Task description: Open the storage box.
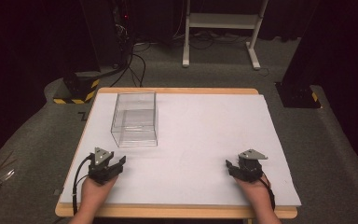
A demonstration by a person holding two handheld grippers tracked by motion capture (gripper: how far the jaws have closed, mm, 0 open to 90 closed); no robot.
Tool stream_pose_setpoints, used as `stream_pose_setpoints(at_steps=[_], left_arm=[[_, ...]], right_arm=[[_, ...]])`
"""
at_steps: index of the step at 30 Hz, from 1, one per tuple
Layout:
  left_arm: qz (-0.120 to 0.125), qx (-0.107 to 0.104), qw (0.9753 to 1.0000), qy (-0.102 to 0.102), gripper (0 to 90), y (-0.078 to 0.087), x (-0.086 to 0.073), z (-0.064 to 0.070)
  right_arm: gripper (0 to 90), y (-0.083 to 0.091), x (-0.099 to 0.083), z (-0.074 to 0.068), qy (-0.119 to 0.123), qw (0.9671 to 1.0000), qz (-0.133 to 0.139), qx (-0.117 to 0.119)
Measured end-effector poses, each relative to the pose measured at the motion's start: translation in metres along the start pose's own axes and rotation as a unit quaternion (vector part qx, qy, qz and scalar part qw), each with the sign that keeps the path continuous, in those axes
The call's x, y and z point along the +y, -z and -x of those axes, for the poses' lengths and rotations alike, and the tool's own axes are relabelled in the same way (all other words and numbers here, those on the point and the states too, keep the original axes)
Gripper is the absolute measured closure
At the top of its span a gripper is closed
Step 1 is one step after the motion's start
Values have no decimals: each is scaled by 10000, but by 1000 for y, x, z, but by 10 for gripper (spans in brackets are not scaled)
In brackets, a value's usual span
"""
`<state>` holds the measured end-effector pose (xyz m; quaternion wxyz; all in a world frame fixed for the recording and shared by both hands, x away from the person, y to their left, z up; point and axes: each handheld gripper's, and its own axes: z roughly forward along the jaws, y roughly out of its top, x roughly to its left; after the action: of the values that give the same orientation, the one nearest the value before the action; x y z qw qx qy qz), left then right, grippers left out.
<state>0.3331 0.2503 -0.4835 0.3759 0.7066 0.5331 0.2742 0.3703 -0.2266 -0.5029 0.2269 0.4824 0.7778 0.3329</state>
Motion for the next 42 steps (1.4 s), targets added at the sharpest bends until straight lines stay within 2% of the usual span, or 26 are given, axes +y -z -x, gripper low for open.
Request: stream_pose_setpoints(at_steps=[4,7,10,11,25,31,34,42], left_arm=[[72,118,9999,-101,360,-10,13,15],[207,143,9996,91,322,-16,20,23],[266,251,9993,111,305,-23,27,29],[265,272,9991,177,298,-25,29,31],[514,635,9953,516,260,-44,61,35],[494,802,9943,501,286,-48,67,39],[495,937,9935,412,314,-48,66,41],[497,949,9936,364,327,-48,65,41]], right_arm=[[399,0,0,0,30,10000,8,6],[398,0,0,-1,61,10000,8,11],[398,0,0,-1,61,10000,8,15],[398,0,0,-1,63,10000,8,18],[398,0,0,-1,76,10000,11,34],[397,1,0,-1,78,10000,11,29],[397,1,0,-1,80,10000,12,25],[397,0,0,-1,97,9999,23,17]])
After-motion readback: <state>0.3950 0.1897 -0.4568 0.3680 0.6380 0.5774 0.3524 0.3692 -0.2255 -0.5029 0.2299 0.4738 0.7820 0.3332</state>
